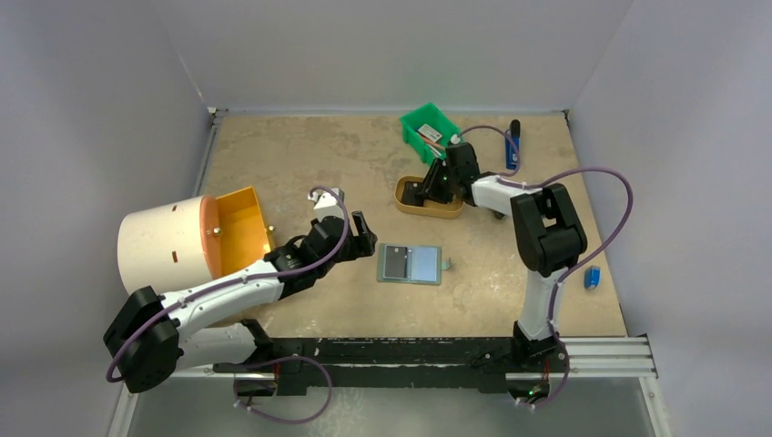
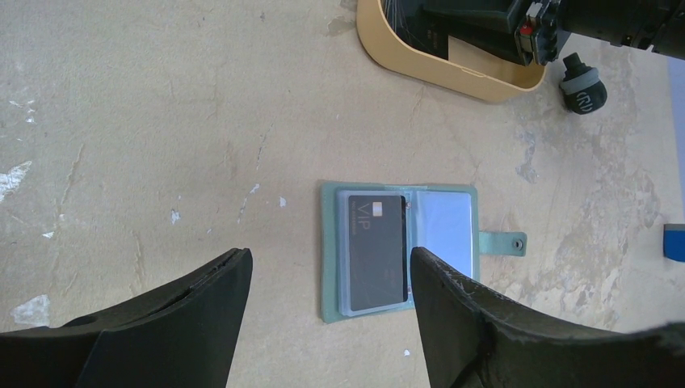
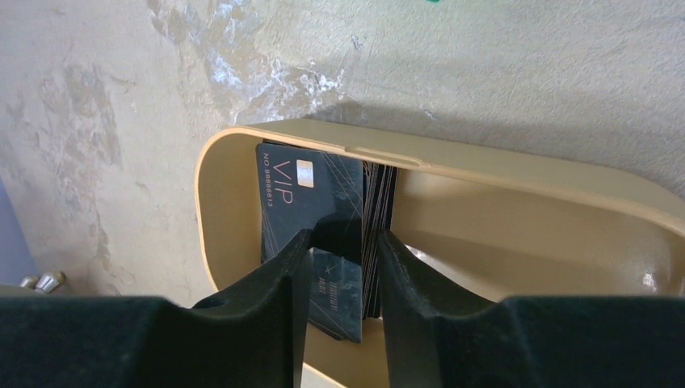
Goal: Put the credit cards into the card holder
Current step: Pick up the credit card from the storage box.
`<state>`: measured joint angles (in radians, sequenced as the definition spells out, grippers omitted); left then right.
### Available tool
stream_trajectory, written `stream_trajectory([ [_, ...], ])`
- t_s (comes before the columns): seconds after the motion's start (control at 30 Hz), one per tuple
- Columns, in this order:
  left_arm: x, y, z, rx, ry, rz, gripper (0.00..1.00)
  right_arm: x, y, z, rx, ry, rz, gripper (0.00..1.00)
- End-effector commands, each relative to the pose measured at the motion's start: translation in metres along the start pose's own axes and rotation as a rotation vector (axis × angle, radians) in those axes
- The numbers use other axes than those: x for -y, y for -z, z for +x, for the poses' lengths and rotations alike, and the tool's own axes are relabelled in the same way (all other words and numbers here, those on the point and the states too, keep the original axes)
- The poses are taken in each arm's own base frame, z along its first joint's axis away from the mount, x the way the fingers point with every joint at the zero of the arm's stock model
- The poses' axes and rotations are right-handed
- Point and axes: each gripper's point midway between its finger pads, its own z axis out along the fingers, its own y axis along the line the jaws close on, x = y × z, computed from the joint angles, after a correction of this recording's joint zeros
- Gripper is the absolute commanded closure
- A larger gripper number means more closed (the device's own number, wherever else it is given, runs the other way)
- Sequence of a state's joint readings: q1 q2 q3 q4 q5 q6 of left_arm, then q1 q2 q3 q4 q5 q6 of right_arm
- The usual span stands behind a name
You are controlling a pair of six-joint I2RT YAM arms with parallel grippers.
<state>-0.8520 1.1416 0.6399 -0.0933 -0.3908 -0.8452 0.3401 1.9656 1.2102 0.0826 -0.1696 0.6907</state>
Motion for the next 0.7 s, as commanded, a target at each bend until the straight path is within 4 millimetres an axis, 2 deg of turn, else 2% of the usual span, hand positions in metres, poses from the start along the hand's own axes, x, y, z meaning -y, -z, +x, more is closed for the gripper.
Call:
stream_trajectory([
  [0.0,0.004,-0.001,-0.007,0.029,0.015,0.006,0.29,0.003,0.011,0.002,0.007,-0.014,0.014,0.65],
  [0.27,0.003,0.0,-0.007,0.031,0.02,0.007,0.29,0.006,0.018,-0.001,0.027,-0.036,0.015,0.66],
  [0.43,0.003,-0.001,-0.006,0.029,0.019,0.005,0.29,0.006,0.021,0.0,0.023,-0.039,0.007,0.62],
  [0.67,0.002,-0.002,-0.005,0.026,0.02,0.002,0.3,0.009,0.024,0.0,0.028,-0.045,0.004,0.75],
])
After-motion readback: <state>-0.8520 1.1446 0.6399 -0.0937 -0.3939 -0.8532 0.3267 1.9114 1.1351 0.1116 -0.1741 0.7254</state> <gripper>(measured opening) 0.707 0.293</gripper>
